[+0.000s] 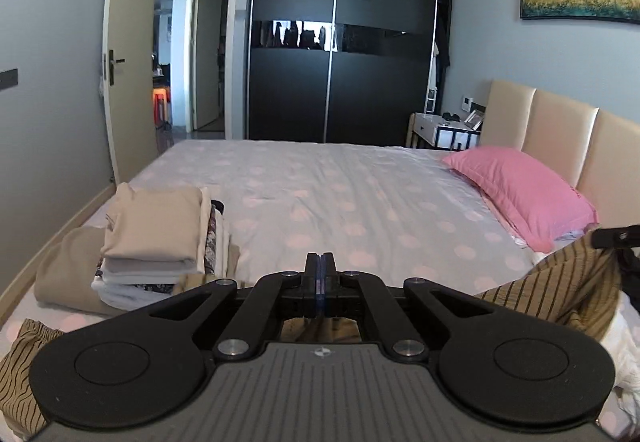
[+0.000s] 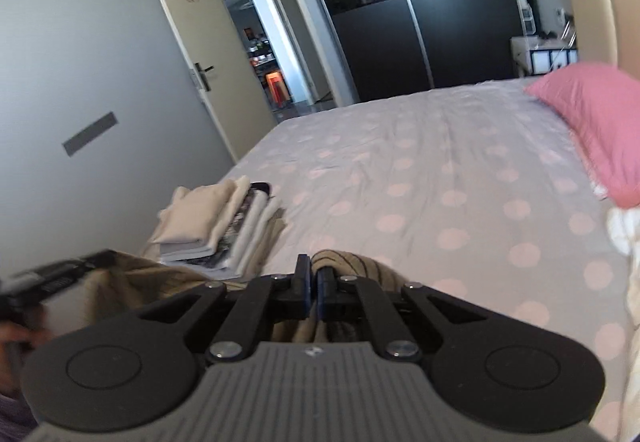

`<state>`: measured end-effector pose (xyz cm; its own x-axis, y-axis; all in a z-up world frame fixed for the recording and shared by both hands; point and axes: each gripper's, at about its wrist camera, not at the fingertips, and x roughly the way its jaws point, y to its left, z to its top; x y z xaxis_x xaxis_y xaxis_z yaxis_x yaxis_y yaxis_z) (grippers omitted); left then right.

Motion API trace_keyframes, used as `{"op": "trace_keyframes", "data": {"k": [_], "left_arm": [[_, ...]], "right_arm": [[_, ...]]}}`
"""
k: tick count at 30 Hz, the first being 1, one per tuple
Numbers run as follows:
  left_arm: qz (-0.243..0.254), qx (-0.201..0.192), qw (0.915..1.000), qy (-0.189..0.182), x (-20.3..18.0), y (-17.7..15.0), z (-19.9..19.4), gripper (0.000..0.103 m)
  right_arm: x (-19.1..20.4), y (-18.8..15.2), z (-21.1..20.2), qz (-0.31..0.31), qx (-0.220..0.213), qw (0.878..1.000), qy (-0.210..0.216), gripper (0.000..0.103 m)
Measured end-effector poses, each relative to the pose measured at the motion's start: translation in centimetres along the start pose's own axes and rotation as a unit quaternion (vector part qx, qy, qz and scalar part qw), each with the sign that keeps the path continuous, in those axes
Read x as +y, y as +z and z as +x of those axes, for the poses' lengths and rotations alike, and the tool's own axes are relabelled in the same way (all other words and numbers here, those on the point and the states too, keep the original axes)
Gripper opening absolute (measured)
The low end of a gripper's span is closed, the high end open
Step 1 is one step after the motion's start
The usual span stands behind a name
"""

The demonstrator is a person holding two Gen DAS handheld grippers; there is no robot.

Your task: Fold clothes

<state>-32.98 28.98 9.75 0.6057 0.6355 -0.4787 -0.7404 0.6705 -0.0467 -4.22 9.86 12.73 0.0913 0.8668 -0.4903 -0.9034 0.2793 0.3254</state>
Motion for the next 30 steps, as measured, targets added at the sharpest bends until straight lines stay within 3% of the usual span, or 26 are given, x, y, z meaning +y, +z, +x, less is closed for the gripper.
{"op": "trace_keyframes", "data": {"k": [3, 5, 10, 13, 17, 19, 23, 25, 27, 30], "left_arm": [[0.001, 0.027, 0.9996, -0.013, 0.0, -0.5, 1.0, 0.000], [-0.004, 0.069, 0.9969, -0.038, -0.4, -2.5, 3.0, 0.000], [0.003, 0.176, 0.9797, -0.096, -2.9, -7.9, 9.4, 0.000], [0.021, 0.209, 0.9710, -0.115, -4.3, -10.7, 12.2, 0.000], [0.048, 0.212, 0.9665, -0.136, -5.3, -12.4, 13.2, 0.003], [0.074, 0.213, 0.9650, -0.133, -5.7, -12.4, 13.1, 0.017], [0.130, 0.204, 0.9626, -0.122, -5.9, -12.3, 12.1, 0.030], [0.149, 0.206, 0.9608, -0.110, -5.9, -12.3, 11.8, 0.038], [0.160, 0.208, 0.9599, -0.099, -5.8, -12.3, 11.3, 0.047], [0.172, 0.215, 0.9566, -0.096, -5.5, -12.3, 11.4, 0.048]], "right_arm": [[-2.1, -0.8, 1.5, 0.003, 0.020, 0.998, -0.058, 0.004], [-4.3, -1.7, 2.7, 0.003, 0.036, 0.993, -0.112, 0.004], [-10.9, -4.7, 4.6, -0.002, 0.077, 0.967, -0.244, 0.004], [-14.4, -6.2, 5.2, 0.005, 0.100, 0.953, -0.286, 0.004], [-16.2, -7.6, 5.7, 0.018, 0.113, 0.948, -0.296, 0.009], [-15.7, -8.1, 5.3, 0.000, 0.105, 0.949, -0.297, 0.015], [-13.1, -9.3, 4.3, -0.074, 0.051, 0.950, -0.300, 0.035], [-11.5, -10.0, 3.9, -0.114, 0.021, 0.947, -0.299, 0.051], [-9.9, -10.9, 3.5, -0.154, 0.004, 0.952, -0.266, 0.052], [-6.8, -12.6, 4.0, -0.206, 0.037, 0.957, -0.200, 0.052]]}}
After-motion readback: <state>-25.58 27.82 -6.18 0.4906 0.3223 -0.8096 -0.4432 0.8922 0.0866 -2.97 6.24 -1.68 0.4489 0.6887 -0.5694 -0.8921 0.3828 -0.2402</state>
